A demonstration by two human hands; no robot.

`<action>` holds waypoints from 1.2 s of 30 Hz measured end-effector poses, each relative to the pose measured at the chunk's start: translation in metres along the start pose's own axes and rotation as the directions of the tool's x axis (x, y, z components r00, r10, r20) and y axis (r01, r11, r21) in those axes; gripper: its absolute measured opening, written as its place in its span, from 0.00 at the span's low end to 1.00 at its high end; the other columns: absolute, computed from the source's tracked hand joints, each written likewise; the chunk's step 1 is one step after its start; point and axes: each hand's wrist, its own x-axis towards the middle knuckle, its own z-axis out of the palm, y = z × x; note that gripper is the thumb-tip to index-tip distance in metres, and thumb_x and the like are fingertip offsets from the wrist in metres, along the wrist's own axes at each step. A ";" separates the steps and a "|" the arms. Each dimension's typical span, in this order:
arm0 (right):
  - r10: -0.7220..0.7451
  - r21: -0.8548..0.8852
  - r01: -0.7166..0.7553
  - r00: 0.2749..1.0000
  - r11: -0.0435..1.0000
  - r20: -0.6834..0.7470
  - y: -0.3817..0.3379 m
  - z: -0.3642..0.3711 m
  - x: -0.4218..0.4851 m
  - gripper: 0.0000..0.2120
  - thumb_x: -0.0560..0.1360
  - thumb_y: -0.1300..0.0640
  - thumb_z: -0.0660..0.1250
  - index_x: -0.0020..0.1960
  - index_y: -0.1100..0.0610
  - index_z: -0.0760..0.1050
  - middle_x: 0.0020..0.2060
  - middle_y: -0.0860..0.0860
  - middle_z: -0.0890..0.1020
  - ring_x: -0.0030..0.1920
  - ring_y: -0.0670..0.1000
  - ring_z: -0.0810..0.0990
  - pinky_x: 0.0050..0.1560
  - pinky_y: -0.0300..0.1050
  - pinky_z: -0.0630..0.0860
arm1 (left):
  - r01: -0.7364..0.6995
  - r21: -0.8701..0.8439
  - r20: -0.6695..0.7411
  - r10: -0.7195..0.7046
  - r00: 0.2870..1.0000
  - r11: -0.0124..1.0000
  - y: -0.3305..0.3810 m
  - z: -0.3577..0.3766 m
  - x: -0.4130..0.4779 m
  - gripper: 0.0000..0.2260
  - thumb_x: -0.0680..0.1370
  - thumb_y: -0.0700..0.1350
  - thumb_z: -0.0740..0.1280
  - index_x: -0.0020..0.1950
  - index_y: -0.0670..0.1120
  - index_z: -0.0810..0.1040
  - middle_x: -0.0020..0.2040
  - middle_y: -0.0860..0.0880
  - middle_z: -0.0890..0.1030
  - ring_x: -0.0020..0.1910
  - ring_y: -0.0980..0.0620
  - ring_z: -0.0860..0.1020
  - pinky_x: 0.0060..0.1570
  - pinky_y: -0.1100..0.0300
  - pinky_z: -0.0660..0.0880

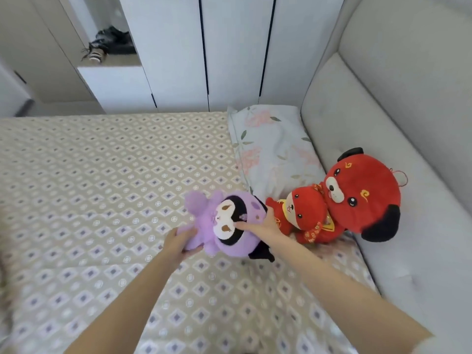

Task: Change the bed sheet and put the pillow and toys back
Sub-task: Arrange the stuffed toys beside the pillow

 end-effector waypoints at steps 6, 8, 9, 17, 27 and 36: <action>-0.164 -0.291 0.113 0.974 0.950 -0.158 -0.006 -0.016 0.028 0.48 0.59 0.49 0.78 0.72 0.50 0.56 0.62 0.51 0.72 0.60 0.54 0.75 0.50 0.47 0.73 | 0.025 0.430 0.012 -0.034 0.999 0.903 -0.005 0.020 0.005 0.19 0.79 0.42 0.63 0.69 0.50 0.66 0.53 0.45 0.71 0.50 0.45 0.70 0.53 0.54 0.70; -0.178 -0.449 0.082 0.968 0.890 -0.176 -0.002 -0.024 0.044 0.46 0.63 0.50 0.76 0.73 0.49 0.53 0.64 0.55 0.69 0.60 0.57 0.73 0.47 0.45 0.70 | 0.005 0.429 0.019 -0.014 1.000 0.903 -0.004 0.026 0.014 0.17 0.80 0.41 0.61 0.69 0.48 0.69 0.54 0.46 0.72 0.52 0.46 0.72 0.56 0.54 0.69; -0.184 -0.504 0.071 0.967 0.861 -0.177 0.001 -0.027 0.053 0.45 0.64 0.51 0.75 0.73 0.50 0.53 0.65 0.56 0.68 0.60 0.58 0.72 0.47 0.45 0.68 | -0.005 0.424 0.033 -0.010 0.999 0.906 -0.004 0.028 0.018 0.16 0.80 0.41 0.61 0.68 0.47 0.70 0.55 0.46 0.73 0.52 0.46 0.73 0.55 0.54 0.68; -0.070 -0.572 -0.103 0.959 0.814 -0.274 0.028 -0.019 0.108 0.46 0.70 0.45 0.72 0.76 0.50 0.47 0.72 0.60 0.58 0.68 0.64 0.65 0.60 0.56 0.70 | -0.017 0.393 0.005 0.016 1.000 0.919 -0.011 0.037 0.056 0.14 0.80 0.42 0.61 0.65 0.48 0.73 0.56 0.48 0.76 0.56 0.46 0.77 0.55 0.55 0.71; -0.062 -0.797 -0.176 0.964 0.578 -0.257 0.049 -0.021 0.133 0.49 0.66 0.38 0.72 0.76 0.49 0.48 0.72 0.59 0.59 0.71 0.62 0.60 0.61 0.54 0.69 | 0.014 0.380 0.000 -0.015 1.000 0.925 -0.018 0.060 0.083 0.14 0.80 0.40 0.59 0.66 0.47 0.73 0.55 0.48 0.75 0.53 0.47 0.76 0.53 0.56 0.70; -0.307 -0.823 -0.025 0.921 0.568 -0.239 0.035 -0.024 0.099 0.39 0.71 0.38 0.67 0.75 0.50 0.56 0.73 0.54 0.60 0.73 0.59 0.58 0.70 0.54 0.58 | -0.043 0.400 0.051 0.025 0.998 0.916 -0.010 0.054 0.057 0.15 0.80 0.40 0.59 0.65 0.48 0.73 0.55 0.48 0.75 0.52 0.48 0.77 0.52 0.57 0.71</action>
